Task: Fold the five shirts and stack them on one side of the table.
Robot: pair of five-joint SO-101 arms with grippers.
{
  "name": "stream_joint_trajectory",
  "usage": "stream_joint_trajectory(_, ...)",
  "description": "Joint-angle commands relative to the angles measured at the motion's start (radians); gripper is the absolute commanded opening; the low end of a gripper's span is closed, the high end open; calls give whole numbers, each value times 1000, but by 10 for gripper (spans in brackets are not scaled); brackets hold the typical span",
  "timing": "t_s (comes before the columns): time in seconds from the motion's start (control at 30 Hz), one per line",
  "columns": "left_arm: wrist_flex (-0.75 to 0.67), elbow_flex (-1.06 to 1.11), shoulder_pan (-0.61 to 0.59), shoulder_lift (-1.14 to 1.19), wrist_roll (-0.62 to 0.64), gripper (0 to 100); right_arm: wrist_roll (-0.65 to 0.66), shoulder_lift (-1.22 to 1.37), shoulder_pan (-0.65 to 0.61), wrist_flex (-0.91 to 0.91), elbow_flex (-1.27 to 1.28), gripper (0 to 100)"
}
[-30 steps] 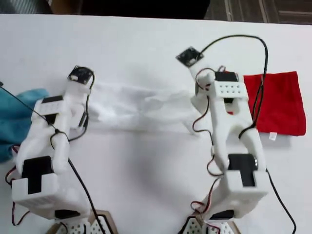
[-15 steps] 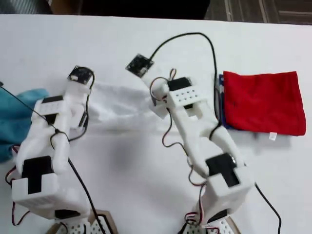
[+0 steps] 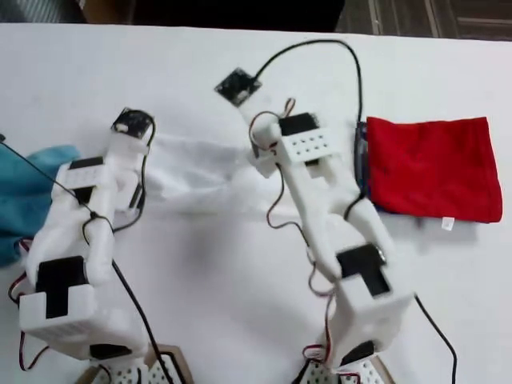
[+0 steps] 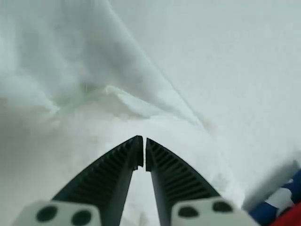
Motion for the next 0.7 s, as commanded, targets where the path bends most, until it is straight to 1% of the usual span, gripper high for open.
stream_joint_trajectory(0.0,-20,2,-3,-20,6,135,-9,-228,15,107,46,25)
stream_joint_trajectory(0.03,-20,2,-3,-20,6,135,-9,-274,16,125,98,29)
stream_joint_trajectory(0.1,-20,-2,-3,-20,8,135,-9,-366,36,116,250,76)
stream_joint_trajectory(0.17,-20,-5,-2,-26,8,135,-6,-444,67,42,440,152)
stream_joint_trajectory(0.23,-11,-22,-2,-28,26,135,9,-513,101,-65,632,204)
stream_joint_trajectory(0.33,57,-104,-6,-28,78,135,17,-611,133,-225,864,211)
stream_joint_trajectory(0.43,189,-248,-8,-29,84,133,17,-682,147,-386,1025,211)
stream_joint_trajectory(0.53,313,-401,-31,-29,84,136,-32,-700,139,-527,1140,211)
stream_joint_trajectory(0.6,371,-495,-55,-23,83,137,-75,-687,137,-621,1204,211)
stream_joint_trajectory(0.67,411,-559,-83,-20,80,164,-86,-688,142,-653,1220,211)
